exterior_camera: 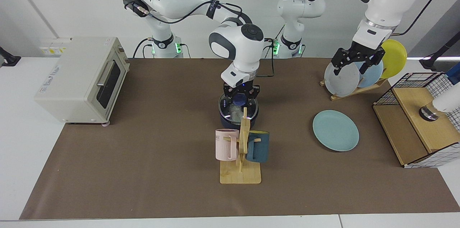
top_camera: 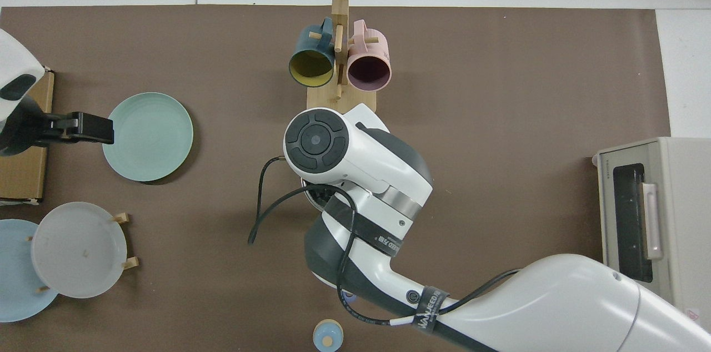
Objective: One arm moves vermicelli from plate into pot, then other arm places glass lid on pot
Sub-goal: 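Lower the glass lid onto the saucepan with the right gripper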
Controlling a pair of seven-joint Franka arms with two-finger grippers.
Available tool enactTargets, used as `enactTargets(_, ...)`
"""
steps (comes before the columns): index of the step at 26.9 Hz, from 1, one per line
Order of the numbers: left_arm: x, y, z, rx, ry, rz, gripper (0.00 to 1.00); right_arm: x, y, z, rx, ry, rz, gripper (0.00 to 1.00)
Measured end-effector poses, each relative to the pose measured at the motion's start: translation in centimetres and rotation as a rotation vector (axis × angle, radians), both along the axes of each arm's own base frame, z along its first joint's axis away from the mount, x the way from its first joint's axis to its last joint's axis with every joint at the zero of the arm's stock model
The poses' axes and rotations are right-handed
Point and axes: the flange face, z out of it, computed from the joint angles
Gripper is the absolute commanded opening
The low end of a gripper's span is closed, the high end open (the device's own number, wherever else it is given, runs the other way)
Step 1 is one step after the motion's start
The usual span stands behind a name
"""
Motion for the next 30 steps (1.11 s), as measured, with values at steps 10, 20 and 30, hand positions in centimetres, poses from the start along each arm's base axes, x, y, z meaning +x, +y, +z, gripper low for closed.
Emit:
enactTargets(10,0.00,0.00,0.00,0.000,0.000,0.000,1.00,-0.01,0.27,0.19,0.028,-0.024,-0.010,0.00)
enactTargets(20,-0.01,0.00,0.00,0.000,0.000,0.000,1.00,0.10,0.38,0.31,0.046,-0.038,-0.014,0.00)
enactTargets(30,-0.01,0.00,0.00,0.000,0.000,0.000,1.00,0.29,-0.37,-0.20,0.042,-0.029,-0.021,0.00)
